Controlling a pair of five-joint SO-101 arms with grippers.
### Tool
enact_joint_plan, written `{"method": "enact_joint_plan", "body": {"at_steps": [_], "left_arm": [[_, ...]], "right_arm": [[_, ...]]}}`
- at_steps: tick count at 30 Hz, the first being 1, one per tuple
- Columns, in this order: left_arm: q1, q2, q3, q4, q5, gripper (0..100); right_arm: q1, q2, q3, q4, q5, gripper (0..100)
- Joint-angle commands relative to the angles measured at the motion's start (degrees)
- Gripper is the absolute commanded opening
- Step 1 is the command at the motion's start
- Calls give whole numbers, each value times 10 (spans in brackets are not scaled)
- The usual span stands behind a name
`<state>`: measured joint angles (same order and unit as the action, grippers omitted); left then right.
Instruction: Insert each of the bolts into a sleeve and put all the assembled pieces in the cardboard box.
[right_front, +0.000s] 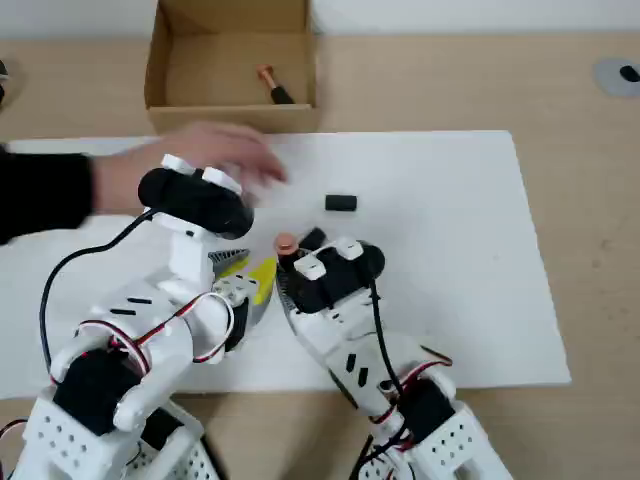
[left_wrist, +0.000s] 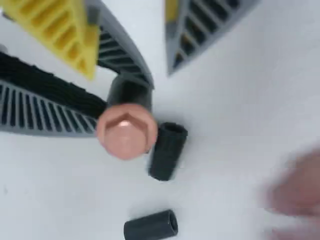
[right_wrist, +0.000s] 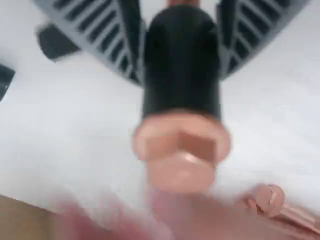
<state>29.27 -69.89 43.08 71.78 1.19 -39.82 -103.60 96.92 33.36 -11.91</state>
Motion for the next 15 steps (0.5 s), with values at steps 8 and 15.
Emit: {"method": "enact_joint_plan", "body": {"at_steps": [8, 15], "left_arm": [[-124, -2, -23, -4, 7, 111], [-265, 0, 30, -3, 8, 112]], "right_arm": [[39, -69, -20, -4, -1, 12], [86, -65, -44, -4, 1, 12]]}}
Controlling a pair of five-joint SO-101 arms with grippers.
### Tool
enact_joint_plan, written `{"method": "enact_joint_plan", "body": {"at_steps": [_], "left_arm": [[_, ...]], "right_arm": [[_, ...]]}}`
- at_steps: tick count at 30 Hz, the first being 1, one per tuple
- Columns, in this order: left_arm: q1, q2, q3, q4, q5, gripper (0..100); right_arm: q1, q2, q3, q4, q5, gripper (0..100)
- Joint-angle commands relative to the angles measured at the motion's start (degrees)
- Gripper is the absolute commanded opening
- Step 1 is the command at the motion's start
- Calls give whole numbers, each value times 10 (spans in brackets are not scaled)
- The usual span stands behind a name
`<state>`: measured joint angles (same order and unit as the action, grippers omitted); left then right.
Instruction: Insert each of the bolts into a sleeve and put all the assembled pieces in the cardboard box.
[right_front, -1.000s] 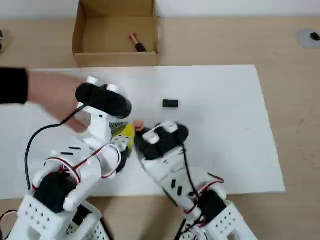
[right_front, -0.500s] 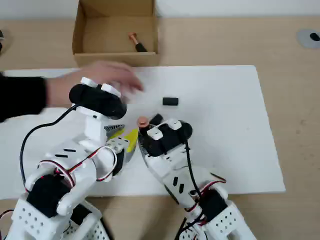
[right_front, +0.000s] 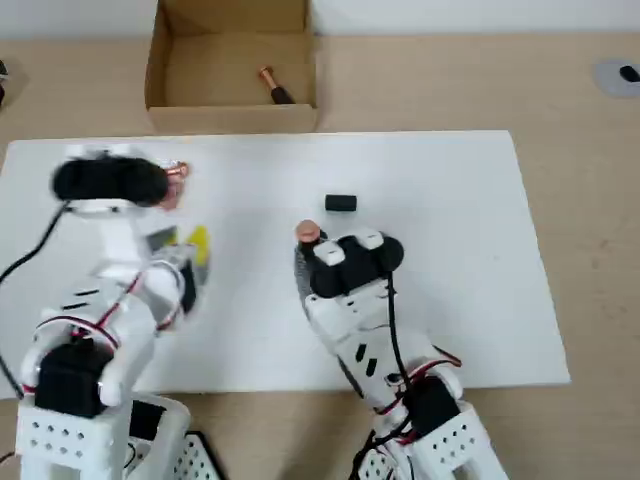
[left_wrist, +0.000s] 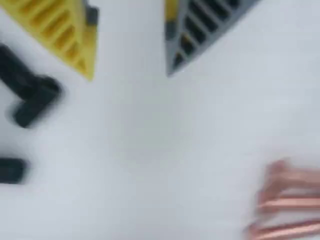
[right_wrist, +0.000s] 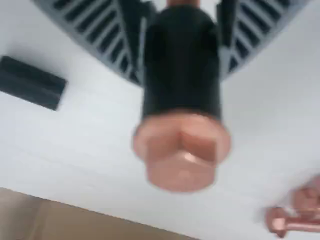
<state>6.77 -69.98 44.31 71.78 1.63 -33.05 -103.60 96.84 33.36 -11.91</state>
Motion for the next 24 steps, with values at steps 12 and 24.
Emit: {"method": "enact_joint_plan", "body": {"at_steps": [12, 24], "left_arm": [[-138, 2, 120, -91, 5, 112], [-155, 2, 133, -88, 4, 112]], "right_arm": [[20, -57, -96, -40, 106, 12], [20, 355, -341, -171, 105, 12]]}}
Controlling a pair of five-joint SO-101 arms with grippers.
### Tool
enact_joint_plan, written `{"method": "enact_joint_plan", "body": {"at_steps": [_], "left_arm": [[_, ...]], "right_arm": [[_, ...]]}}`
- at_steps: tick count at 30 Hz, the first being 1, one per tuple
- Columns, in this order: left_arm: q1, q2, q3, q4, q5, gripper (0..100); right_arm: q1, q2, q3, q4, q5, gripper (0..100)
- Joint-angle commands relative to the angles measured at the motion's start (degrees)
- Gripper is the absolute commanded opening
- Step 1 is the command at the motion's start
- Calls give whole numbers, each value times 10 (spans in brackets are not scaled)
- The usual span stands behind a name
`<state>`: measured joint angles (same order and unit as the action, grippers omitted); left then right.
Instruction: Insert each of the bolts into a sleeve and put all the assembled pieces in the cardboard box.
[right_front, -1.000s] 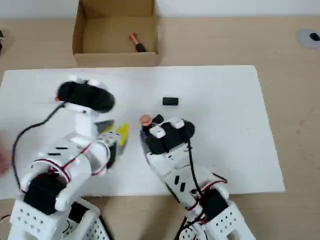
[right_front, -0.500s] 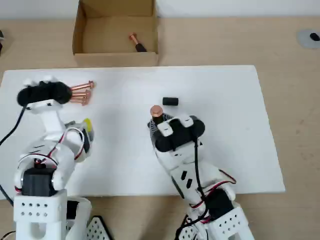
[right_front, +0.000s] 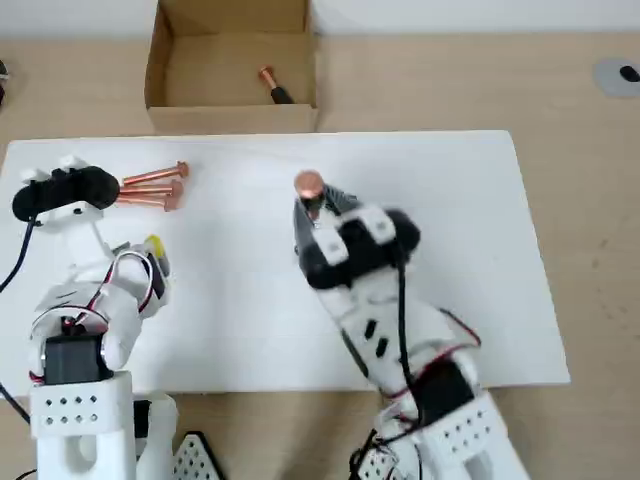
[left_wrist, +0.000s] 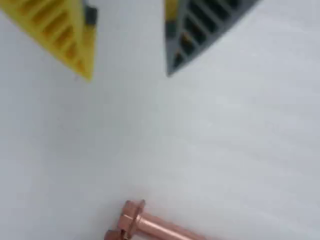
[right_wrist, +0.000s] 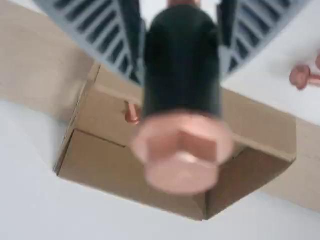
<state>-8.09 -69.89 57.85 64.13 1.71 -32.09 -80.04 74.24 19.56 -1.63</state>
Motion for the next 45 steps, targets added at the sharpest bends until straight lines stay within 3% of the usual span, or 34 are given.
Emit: {"method": "enact_joint_plan", "body": {"at_steps": [1, 12, 26, 45], "left_arm": [[-6, 1, -4, -11, 3, 112], [-52, 1, -3, -11, -1, 112], [-46, 1, 65, -58, 11, 112], [-45, 1, 91, -56, 11, 112]], "right_arm": [[11, 161, -145, -39, 3, 12], [73, 484, -386, -131, 2, 12], [82, 858, -711, -131, -23, 12], [86, 1331, -1331, 112, -21, 12]]}}
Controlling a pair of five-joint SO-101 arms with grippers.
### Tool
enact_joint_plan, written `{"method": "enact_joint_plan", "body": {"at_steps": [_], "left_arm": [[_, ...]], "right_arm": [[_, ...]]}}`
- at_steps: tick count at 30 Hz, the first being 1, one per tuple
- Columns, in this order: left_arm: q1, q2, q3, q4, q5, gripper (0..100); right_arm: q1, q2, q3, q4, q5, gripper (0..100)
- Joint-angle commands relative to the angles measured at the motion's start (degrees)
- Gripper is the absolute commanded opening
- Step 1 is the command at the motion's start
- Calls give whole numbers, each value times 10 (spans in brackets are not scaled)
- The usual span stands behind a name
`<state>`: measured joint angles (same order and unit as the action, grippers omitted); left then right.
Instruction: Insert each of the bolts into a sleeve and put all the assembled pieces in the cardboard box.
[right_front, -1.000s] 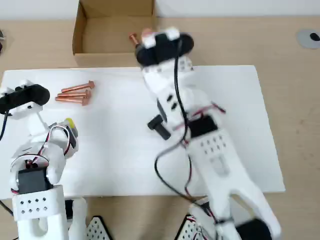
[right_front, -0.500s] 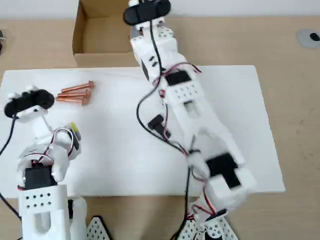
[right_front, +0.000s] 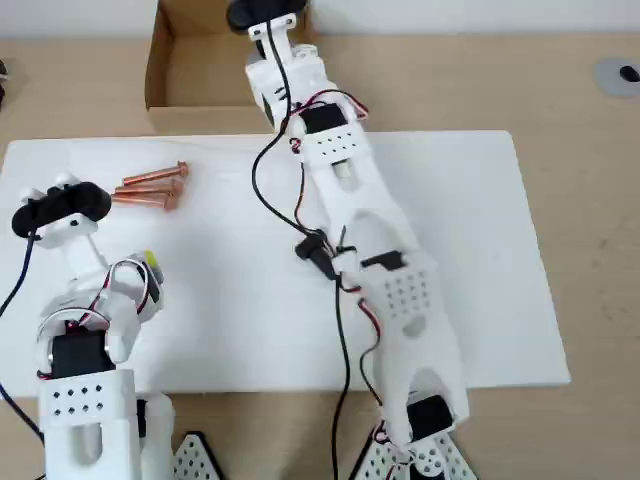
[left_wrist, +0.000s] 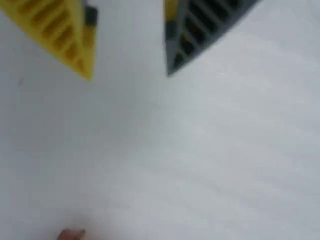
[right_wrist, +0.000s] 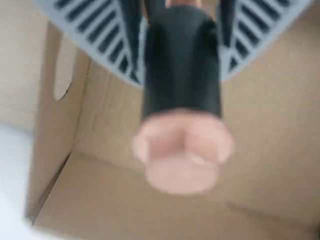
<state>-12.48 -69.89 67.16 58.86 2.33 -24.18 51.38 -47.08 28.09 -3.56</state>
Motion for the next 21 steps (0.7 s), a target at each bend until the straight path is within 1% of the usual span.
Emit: {"method": "enact_joint_plan", "body": {"at_steps": [1, 8, 17, 21], "left_arm": [[-1, 1, -2, -4, 4, 112], [-1, 1, -3, 5, 4, 112], [-1, 1, -2, 12, 4, 112], [-1, 1, -2, 13, 4, 112]], "right_arm": [[7, 33, -144, 38, -2, 12], [13, 116, -255, 112, -1, 15], [19, 139, -291, 170, 0, 18], [18, 139, -289, 171, 0, 84]]}}
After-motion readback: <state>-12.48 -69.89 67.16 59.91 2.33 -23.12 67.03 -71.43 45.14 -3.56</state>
